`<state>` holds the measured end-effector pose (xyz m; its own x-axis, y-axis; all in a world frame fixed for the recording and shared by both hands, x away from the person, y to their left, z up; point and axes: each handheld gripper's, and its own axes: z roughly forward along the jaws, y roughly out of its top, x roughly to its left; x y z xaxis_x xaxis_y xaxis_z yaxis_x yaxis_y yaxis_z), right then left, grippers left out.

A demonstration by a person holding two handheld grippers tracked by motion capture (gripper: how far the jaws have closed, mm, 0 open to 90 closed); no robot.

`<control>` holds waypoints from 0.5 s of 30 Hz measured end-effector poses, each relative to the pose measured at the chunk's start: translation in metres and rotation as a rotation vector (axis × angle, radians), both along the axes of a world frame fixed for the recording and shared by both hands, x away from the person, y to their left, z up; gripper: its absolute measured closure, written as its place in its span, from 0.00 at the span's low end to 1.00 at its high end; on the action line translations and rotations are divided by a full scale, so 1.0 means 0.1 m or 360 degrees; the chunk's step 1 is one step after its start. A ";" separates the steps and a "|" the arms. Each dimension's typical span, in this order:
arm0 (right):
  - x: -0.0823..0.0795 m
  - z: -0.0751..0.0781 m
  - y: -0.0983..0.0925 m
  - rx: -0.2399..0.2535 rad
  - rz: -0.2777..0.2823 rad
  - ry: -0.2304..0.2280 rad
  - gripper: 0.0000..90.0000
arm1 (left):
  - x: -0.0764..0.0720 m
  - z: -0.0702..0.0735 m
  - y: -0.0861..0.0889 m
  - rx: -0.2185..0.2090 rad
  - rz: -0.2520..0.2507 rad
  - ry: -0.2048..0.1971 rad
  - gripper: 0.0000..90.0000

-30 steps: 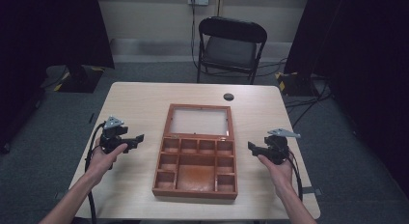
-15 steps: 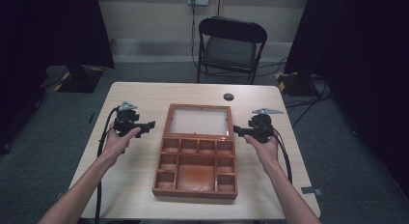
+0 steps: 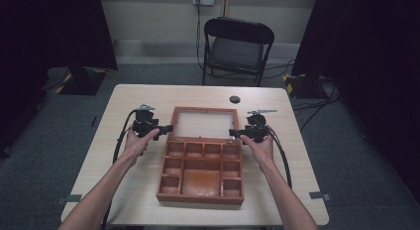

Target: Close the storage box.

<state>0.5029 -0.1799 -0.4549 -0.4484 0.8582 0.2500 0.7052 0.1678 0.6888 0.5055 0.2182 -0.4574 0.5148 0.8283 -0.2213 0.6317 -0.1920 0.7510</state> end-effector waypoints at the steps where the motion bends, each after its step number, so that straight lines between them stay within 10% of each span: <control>1: 0.00 -0.01 0.01 -0.0012 -0.0007 0.0002 0.21 | 0.00 -0.01 0.00 -0.0003 0.0003 0.0011 0.22; 15: 0.09 -0.17 0.02 0.0139 -0.0073 0.0220 0.16 | -0.01 -0.06 -0.09 -0.0032 -0.0055 0.0134 0.22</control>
<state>0.5116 -0.1779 -0.4721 -0.3652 0.8494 0.3810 0.8000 0.0771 0.5950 0.5048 0.2092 -0.4633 0.5221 0.8051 -0.2813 0.6859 -0.2004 0.6995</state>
